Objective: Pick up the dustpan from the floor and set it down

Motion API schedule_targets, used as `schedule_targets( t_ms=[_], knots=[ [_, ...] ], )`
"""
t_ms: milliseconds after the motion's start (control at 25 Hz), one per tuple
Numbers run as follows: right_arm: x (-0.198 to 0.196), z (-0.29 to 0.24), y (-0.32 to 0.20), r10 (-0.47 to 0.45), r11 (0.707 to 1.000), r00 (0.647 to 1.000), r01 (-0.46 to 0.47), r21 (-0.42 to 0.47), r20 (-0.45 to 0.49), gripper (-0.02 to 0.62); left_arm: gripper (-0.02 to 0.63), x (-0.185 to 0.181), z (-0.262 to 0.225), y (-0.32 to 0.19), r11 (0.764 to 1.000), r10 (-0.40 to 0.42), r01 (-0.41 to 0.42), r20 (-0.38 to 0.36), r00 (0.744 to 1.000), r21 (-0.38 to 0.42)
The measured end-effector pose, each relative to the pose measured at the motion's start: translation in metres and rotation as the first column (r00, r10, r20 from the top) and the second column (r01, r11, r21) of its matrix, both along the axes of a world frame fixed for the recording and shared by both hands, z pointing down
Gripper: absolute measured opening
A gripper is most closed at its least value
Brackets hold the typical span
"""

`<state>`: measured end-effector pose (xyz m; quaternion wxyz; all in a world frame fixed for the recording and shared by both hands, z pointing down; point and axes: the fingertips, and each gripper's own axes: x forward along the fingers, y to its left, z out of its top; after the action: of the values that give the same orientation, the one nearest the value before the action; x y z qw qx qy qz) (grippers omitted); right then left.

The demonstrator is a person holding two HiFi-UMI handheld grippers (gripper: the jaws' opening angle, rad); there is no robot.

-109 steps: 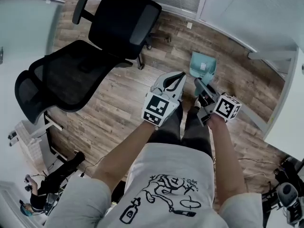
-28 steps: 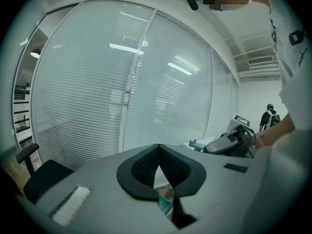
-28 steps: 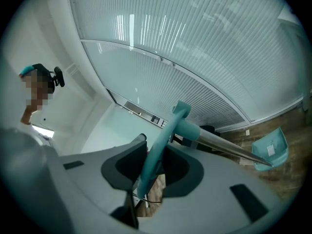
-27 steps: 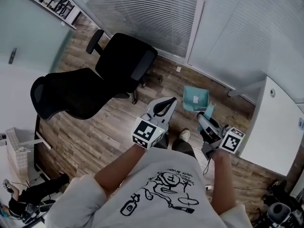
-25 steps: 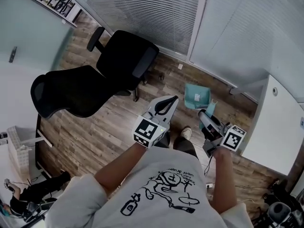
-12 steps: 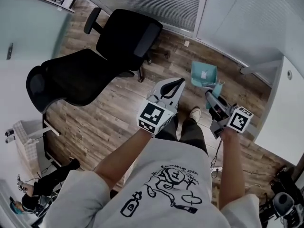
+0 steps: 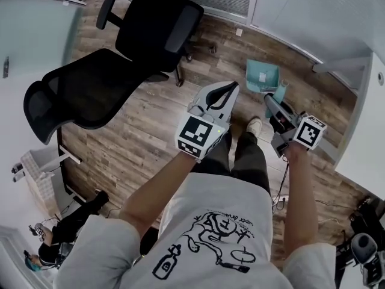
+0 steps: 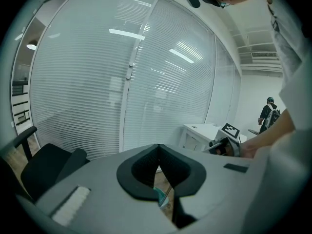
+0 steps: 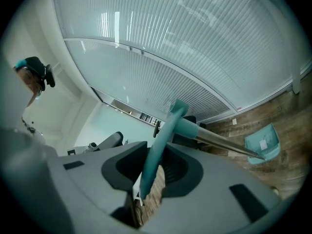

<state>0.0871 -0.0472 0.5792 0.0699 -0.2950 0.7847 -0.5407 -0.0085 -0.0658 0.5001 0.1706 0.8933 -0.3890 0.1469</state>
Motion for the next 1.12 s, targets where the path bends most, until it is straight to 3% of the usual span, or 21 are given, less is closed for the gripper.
schedule_targets(
  t_ms=[280, 440, 1120],
  knots=[
    [-0.005, 0.034, -0.005, -0.004, 1.000, 1.000, 0.005, -0.020, 0.024, 0.078, -0.003, -0.004, 0.025, -0.005, 1.000, -0.016, 0.016, 0.003, 1.000, -0.017],
    [-0.006, 0.055, -0.014, -0.007, 0.999, 1.000, 0.007, -0.033, -0.014, 0.078, -0.003, -0.010, 0.039, -0.009, 0.999, -0.028, 0.029, 0.016, 0.999, -0.022],
    [-0.005, 0.115, -0.032, -0.008, 0.997, 0.999, 0.011, -0.071, 0.049, 0.072, -0.002, -0.010, 0.090, -0.017, 0.996, -0.046, 0.049, 0.052, 0.998, -0.072]
  ],
)
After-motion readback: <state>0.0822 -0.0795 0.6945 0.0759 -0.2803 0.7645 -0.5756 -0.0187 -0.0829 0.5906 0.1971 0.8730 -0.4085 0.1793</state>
